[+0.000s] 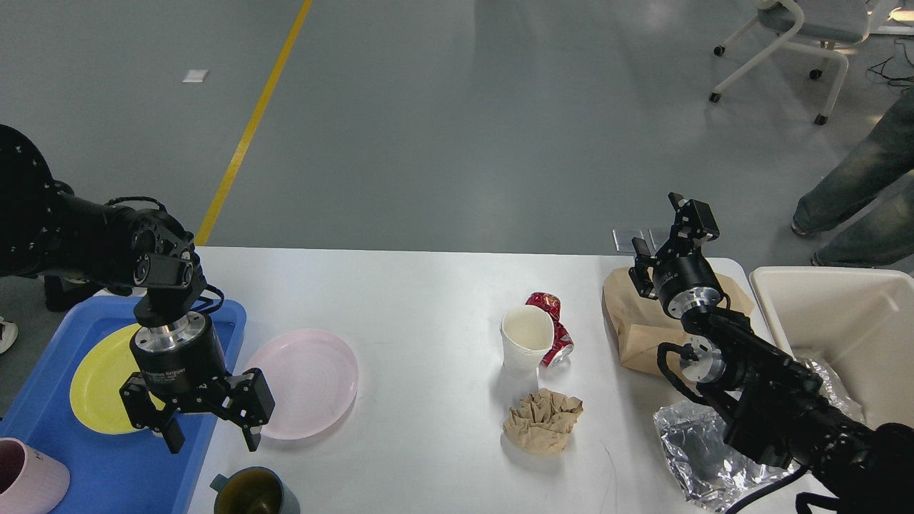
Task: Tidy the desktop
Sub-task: 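Lower the left gripper onto the dark mug near the tray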
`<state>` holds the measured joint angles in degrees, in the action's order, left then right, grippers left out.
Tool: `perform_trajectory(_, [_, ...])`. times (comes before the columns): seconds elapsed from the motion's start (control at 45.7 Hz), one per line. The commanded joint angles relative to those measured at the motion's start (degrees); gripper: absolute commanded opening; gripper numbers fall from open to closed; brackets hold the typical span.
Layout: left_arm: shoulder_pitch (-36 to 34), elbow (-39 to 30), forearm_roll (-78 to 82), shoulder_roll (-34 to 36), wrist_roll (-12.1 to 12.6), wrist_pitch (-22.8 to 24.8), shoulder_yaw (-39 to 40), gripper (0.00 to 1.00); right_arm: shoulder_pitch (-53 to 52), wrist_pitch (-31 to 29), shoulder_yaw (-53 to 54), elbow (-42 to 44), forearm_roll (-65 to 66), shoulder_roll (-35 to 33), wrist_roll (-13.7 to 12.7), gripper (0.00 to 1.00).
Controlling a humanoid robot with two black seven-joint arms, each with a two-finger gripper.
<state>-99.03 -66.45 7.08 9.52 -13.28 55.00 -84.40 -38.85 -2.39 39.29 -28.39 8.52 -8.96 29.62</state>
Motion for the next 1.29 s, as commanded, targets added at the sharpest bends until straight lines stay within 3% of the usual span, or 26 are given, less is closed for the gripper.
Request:
perform_trajectory(0.0, [1.8, -0.8, 0.0, -0.6, 0.0, 0.0, 0.0, 0.96, 0.0, 0.0, 0.0, 0.0, 0.0, 0.0, 0.0, 1.0])
perform_trajectory(0.372, [8.1, 0.8, 0.1, -0.6, 0.1, 0.0, 0.5, 0.96, 0.0, 0.0, 0.0, 0.0, 0.0, 0.0, 0.0, 1.0])
perform_trajectory(0.941, [16.9, 10.4, 0.1, -2.0, 0.0, 0.0, 2.0, 0.95, 0.0, 0.0, 0.0, 0.0, 0.0, 0.0, 0.0, 1.0])
perform_trajectory(1.138, [18.1, 10.4, 0.1, -2.5, 0.0, 0.0, 2.6, 0.87, 0.0, 0.0, 0.0, 0.0, 0.0, 0.0, 0.0, 1.0])
perform_trajectory(1.27, [18.3, 10.5, 0.1, -2.5, 0.0, 0.0, 2.6, 0.67, 0.0, -0.1, 0.0, 0.0, 0.0, 0.0, 0.0, 1.0])
